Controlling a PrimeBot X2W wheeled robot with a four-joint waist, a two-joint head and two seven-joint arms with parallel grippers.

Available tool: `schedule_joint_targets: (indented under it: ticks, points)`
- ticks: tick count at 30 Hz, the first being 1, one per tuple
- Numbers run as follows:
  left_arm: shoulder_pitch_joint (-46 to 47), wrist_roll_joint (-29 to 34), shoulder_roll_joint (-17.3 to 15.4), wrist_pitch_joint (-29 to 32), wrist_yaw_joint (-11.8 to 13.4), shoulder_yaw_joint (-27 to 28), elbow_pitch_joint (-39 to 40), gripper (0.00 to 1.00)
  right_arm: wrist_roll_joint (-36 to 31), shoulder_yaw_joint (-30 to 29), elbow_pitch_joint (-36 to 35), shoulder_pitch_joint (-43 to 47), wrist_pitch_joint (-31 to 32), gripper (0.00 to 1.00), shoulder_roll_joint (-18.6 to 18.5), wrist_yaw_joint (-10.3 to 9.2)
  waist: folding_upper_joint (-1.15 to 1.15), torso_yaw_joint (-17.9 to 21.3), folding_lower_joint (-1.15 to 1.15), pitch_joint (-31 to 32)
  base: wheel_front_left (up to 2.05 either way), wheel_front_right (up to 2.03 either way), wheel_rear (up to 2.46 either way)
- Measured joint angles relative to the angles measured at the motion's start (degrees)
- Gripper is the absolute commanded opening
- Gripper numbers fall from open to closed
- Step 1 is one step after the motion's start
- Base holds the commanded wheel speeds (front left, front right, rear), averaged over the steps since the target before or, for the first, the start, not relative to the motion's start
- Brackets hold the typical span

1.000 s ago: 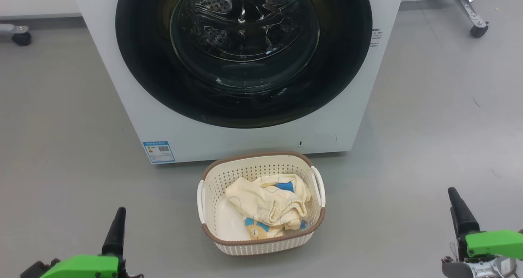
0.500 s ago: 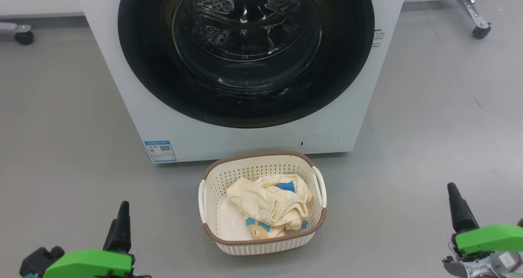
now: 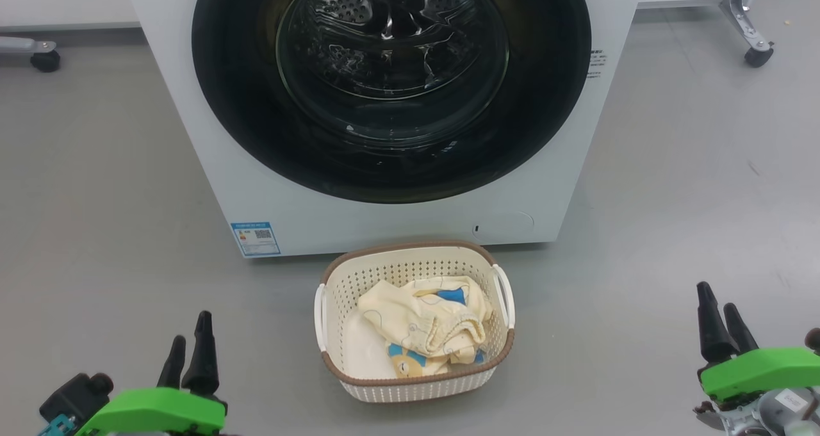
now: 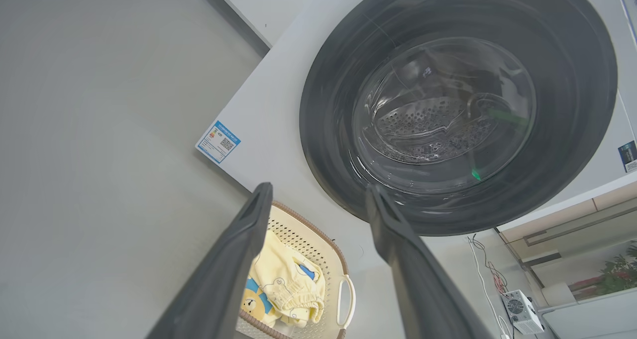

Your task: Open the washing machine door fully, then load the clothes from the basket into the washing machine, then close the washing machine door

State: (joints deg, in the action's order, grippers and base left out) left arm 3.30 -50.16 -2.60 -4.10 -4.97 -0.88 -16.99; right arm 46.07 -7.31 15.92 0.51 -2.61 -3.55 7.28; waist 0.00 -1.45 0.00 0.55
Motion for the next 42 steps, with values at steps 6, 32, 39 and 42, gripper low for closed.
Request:
schedule_joint_targets:
  ticks: [6,32,39,42]
  points:
    - [0.01,4.36,0.0,-0.99,0.0,-0.79,0.18,1.0,-4.42,0.04,-0.51,0.0,-0.31,1.0,0.01,0.0,0.0,-0.25,0.0,0.08,0.0,0.0,0.0]
    - [1.37,21.26,0.03,-4.99,0.05,-1.74,0.29,1.0,-22.17,1.74,-4.3,0.07,-1.94,1.0,0.14,0.0,0.0,-1.17,0.0,0.15,0.0,0.0,0.0]
    - [2.62,26.07,0.05,-6.2,0.47,-2.09,0.19,1.0,-27.44,2.15,-5.45,0.13,-2.55,1.0,0.16,0.0,0.0,-1.39,0.0,0.17,0.0,0.0,0.0]
    - [2.68,28.16,0.05,-6.58,0.49,-2.67,0.18,1.0,-29.83,2.16,-5.69,0.25,-3.01,1.0,0.18,0.0,0.0,-1.51,0.0,0.15,0.0,0.0,0.0]
